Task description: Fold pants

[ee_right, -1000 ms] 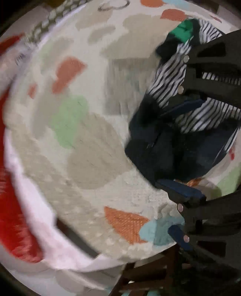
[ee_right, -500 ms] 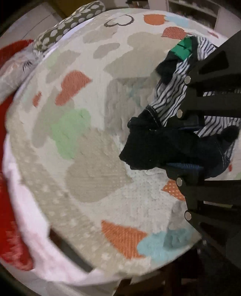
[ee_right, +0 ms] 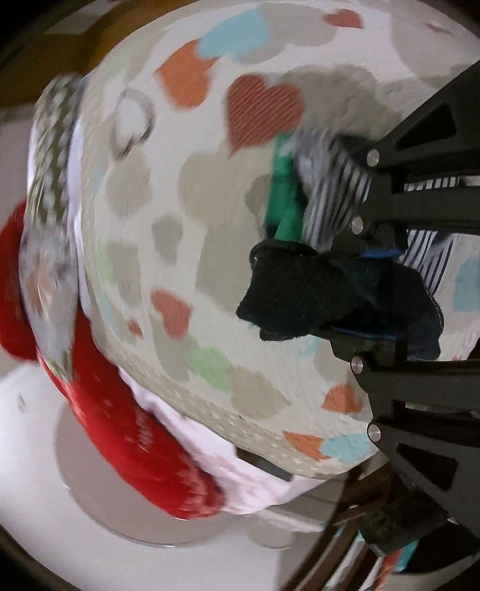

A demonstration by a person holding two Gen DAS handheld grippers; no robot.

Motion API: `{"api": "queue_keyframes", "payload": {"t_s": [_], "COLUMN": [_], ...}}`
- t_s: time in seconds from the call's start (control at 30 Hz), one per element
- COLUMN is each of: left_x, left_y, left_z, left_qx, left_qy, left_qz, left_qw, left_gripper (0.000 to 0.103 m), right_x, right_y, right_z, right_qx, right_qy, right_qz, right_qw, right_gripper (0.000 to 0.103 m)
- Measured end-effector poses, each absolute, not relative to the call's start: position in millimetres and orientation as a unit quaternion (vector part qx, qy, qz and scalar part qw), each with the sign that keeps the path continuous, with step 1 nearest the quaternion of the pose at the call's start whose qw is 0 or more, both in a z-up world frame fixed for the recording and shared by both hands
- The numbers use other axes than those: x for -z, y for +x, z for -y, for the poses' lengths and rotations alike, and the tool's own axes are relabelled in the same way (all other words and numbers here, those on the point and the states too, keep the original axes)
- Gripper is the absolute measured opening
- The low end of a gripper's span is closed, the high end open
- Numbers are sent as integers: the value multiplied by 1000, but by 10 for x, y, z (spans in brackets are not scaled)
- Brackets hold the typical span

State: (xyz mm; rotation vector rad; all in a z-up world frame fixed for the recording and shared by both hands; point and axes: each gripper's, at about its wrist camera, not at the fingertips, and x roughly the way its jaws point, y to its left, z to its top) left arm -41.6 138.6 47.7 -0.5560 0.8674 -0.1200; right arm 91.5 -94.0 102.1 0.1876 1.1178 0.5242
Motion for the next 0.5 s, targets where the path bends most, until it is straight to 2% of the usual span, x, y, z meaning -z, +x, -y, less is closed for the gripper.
{"api": "queue_keyframes", "payload": {"t_s": [0.03,0.07,0.1,0.2,0.33,0.5], "left_x": [-498,-518,-541,-624,-715,-525], "left_y": [-397,-386,-363,-264,-55,174], "left_z": [-1321,-1273,-1224,-1076,-721,-221], "left_qx": [58,58,58,66,88,125], "left_qy": [-256,-247,-238,-215,-168,-124], "left_qz": [-417,-419,-421,-425,-421,-453], "left_qw": [870,872,873,877,887,874], "left_gripper": [30,31,33,35,37,37], "right_x": [-936,-861,-785,-787,-1078,-1034], "right_y": [908,911,891,831,715,760], "right_z": [1074,1189,1327,1683,1969,1809], "right_qx": [-234,-219,-199,-169,-173,-305], "right_qy": [98,104,109,131,178,292], "right_qz": [-523,-524,-523,-501,-439,-440], "right_qw": [814,816,822,839,864,793], "right_gripper": [39,50,54,54,54,53]}}
